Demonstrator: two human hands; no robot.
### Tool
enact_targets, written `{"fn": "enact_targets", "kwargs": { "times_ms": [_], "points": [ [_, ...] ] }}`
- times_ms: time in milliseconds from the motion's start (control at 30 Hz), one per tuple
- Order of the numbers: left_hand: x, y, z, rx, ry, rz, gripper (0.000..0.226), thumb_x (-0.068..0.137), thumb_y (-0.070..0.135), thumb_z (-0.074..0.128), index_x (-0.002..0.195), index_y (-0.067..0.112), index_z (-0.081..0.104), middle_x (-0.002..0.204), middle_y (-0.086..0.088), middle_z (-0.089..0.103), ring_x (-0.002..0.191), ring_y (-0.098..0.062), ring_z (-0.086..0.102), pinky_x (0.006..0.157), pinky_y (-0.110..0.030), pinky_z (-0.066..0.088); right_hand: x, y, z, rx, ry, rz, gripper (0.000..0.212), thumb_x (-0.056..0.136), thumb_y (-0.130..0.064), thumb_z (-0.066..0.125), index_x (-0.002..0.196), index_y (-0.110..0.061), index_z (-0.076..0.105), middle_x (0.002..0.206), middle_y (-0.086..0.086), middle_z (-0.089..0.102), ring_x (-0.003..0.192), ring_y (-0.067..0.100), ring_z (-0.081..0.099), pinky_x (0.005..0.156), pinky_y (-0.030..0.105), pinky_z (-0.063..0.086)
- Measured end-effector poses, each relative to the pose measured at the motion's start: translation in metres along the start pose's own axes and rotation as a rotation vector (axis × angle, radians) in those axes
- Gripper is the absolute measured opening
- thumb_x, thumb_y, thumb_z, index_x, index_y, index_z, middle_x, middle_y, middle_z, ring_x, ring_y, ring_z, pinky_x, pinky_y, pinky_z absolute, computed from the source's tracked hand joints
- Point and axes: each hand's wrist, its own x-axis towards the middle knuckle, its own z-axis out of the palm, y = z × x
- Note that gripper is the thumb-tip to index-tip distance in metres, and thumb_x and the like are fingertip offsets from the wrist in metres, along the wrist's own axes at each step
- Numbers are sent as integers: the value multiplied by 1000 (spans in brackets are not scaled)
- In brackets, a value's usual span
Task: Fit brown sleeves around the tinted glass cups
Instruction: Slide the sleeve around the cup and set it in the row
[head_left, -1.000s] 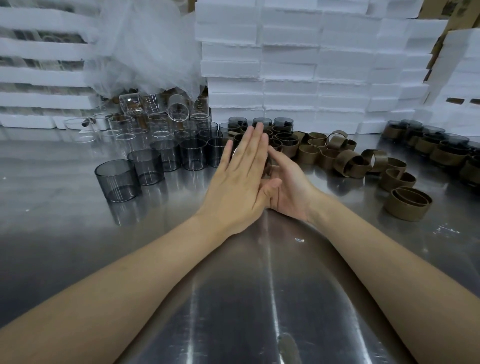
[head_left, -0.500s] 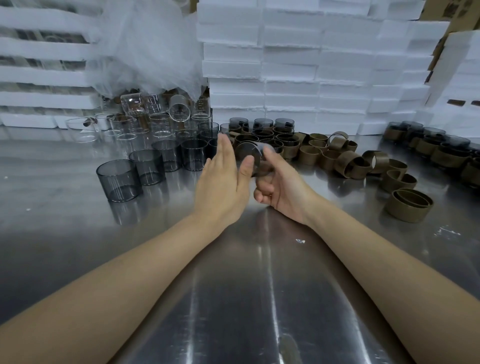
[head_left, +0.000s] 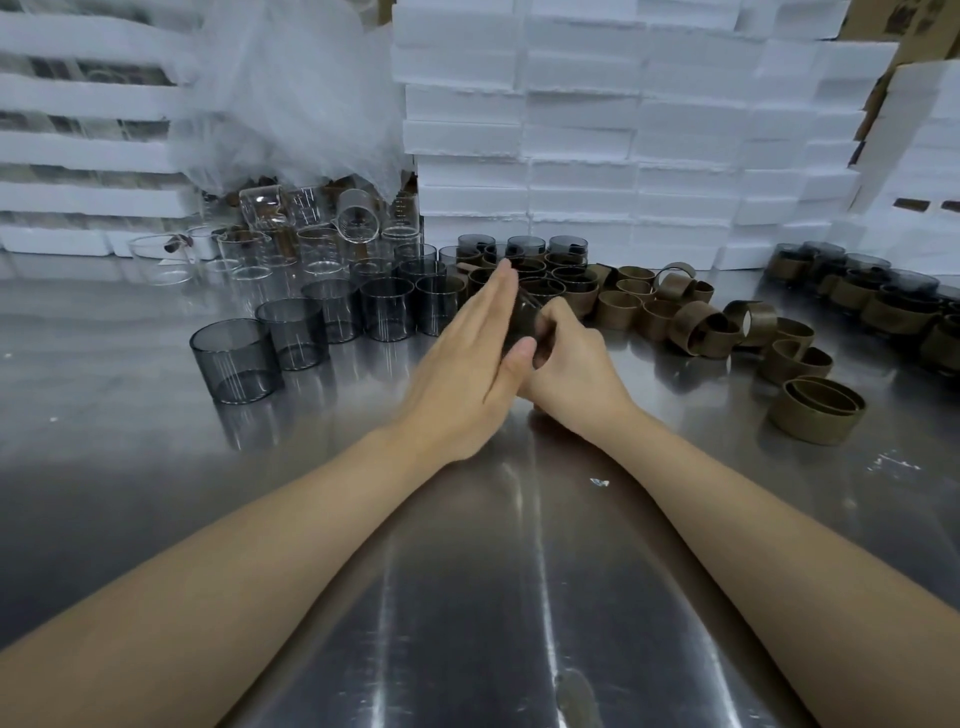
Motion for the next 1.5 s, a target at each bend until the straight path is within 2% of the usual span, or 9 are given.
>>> {"fn": "enact_targets", "kwargs": {
  "times_ms": [100,233,500,633,833,933,1133,1333,1500],
  "points": [
    [-2,-4,0,-109,-42,-159,73,97,57,20,157,19,3,163,1,16,145,-7,18,110,-18,19,-2,0,0,-72,-124,-47,43,53,-45,69,75,-25,38,59,-10,52,55,0,47,49,16,33],
    [3,-4,-6,-495,72,-469,50,98,62,17,127,42,53,131,2,62,121,-12,56,110,-34,38,-6,-3,3,-42,-242,-108,45,57,-38,76,75,-30,36,57,-20,56,53,0,49,52,17,36],
    [13,-5,-16,-1194,-26,-838,77,101,60,16,101,6,70,95,-19,73,83,-28,71,73,-34,60,-8,-9,4,316,-346,-34,41,63,-11,65,93,-26,41,74,7,60,57,20,56,55,41,51],
    [14,-2,-12,-1234,-64,-745,68,103,52,19,132,2,54,114,-24,64,82,-30,65,75,-39,54,-4,-9,3,437,-266,51,51,69,-9,54,117,-23,47,66,-1,62,51,20,59,52,30,48],
    [14,0,-10,-1150,42,-730,51,102,45,37,136,9,52,127,-20,64,114,-32,63,99,-46,50,-4,-15,9,100,-153,-21,72,86,1,52,149,-25,28,123,0,54,97,18,60,84,25,47],
    [14,-7,-5,-1087,185,-718,58,101,51,37,135,6,49,126,-14,64,116,-22,64,103,-44,48,-12,-26,19,-243,-249,-188,87,89,-9,58,154,-8,0,155,13,16,142,24,19,112,20,16],
    [12,-15,0,-665,98,-658,53,99,60,32,135,22,41,103,26,50,100,13,51,86,-14,36,-24,-39,35,-448,-261,-322,102,84,-16,61,148,-3,-17,159,13,-23,146,22,-24,121,39,-8],
    [7,-9,2,-569,43,-533,41,98,57,33,112,20,44,101,13,55,83,20,54,65,4,36,-16,-32,28,-190,-104,-140,100,88,-5,62,148,-4,-18,162,12,-12,149,19,-10,119,21,-1],
    [6,-11,3,-674,75,-469,36,99,52,38,114,21,47,99,11,62,89,12,60,80,-11,45,-5,-27,24,131,-90,93,103,80,-12,74,154,-9,3,132,3,54,118,13,54,99,18,43]
  ]
}}
